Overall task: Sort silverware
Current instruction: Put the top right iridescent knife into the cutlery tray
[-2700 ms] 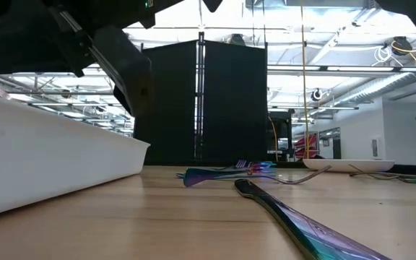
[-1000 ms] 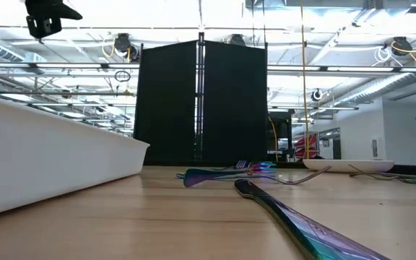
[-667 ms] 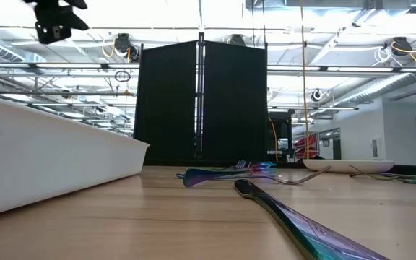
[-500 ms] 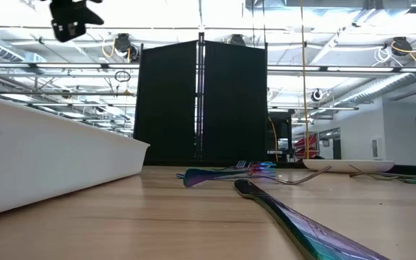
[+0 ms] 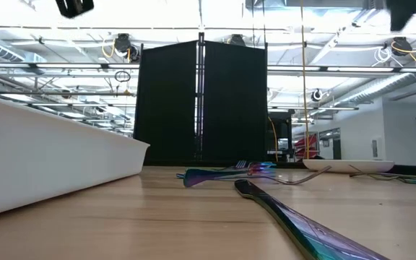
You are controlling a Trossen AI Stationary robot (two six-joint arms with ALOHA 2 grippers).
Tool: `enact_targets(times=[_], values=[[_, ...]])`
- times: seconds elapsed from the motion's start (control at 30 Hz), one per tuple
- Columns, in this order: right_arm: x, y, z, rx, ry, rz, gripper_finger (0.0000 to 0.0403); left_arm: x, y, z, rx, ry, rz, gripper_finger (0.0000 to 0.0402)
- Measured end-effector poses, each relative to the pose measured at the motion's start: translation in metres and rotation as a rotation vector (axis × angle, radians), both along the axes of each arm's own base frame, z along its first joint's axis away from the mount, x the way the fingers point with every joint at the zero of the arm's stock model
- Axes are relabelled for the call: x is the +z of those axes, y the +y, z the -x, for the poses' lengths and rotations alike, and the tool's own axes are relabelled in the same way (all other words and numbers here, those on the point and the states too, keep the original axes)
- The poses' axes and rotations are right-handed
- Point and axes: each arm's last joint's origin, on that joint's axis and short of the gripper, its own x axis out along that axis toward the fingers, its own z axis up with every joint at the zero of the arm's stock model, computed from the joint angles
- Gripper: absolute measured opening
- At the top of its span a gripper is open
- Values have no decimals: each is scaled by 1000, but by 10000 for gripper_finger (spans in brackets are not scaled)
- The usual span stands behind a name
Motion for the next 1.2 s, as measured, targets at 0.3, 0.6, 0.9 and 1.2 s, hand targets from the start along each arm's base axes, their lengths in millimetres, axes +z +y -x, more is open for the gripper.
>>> enact_targets(times=[0.3, 0.6, 0.9, 1.2], values=[[-78, -30, 42, -393, 70, -47, 70, -10, -26, -11, 73, -33, -205, 157], [-107, -40, 45, -725, 188, 17, 70, -53, -62, -45, 27, 80, -217, 157], [-107, -53, 39, -780, 191, 30, 70, -77, -86, -49, 88, 105, -329, 157], [-107, -76, 22, -883, 30, 64, 70, -88, -91, -53, 71, 134, -388, 157]])
